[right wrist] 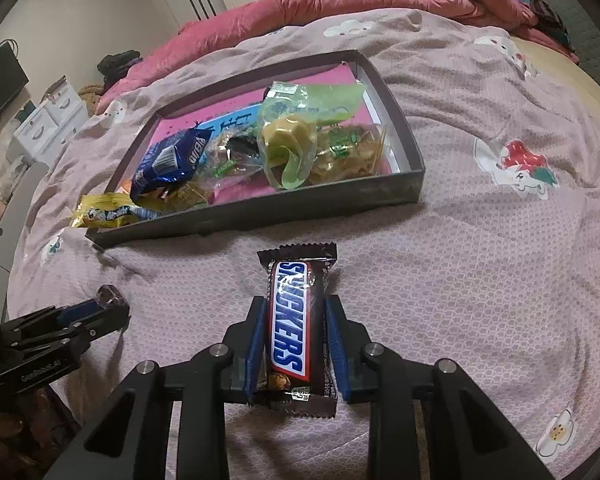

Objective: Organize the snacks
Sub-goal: 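Grasp the brown wrapped chocolate with the left gripper while the right grasps the Snickers bar, then carry the chocolate into the tray with the left gripper while the right carries the Snickers bar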

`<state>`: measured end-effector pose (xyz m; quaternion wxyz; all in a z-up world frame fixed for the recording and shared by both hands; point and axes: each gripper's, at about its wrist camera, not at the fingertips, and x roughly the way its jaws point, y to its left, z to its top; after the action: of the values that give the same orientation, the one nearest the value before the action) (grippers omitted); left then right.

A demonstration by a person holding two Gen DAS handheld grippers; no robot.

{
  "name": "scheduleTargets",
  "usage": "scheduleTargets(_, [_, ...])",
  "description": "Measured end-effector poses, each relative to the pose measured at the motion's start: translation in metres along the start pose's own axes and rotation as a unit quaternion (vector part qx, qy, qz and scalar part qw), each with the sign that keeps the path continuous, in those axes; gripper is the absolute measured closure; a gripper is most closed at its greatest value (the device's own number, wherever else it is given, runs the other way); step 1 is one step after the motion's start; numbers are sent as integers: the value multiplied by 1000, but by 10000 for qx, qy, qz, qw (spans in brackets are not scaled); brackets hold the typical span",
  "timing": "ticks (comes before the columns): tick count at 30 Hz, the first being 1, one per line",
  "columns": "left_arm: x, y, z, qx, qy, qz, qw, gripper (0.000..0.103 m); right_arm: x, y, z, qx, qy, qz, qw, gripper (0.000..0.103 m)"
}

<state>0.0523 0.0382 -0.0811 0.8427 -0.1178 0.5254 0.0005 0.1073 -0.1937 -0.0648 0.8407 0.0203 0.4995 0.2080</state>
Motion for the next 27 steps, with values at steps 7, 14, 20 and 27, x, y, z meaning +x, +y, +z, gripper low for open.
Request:
scheduleTargets(7, [-18, -3, -1, -118, -103, -118, 9998, 66, -12, 9, 3, -168, -278, 156, 9993, 73])
scheduleTargets(14, [-36, -9, 3, -98, -261, -166, 9995, 66, -22, 21, 6, -390, -531, 304, 9974, 74])
scheduleTargets(20, [-49, -11, 8, -74, -415, -164, 9990, 66, -27, 26, 7, -523, -671, 383, 9956, 74])
scheduleTargets(27, [-59, -14, 12, -10, -546, -179, 9984, 66, -31, 27, 8, -557, -782, 415, 9945, 74])
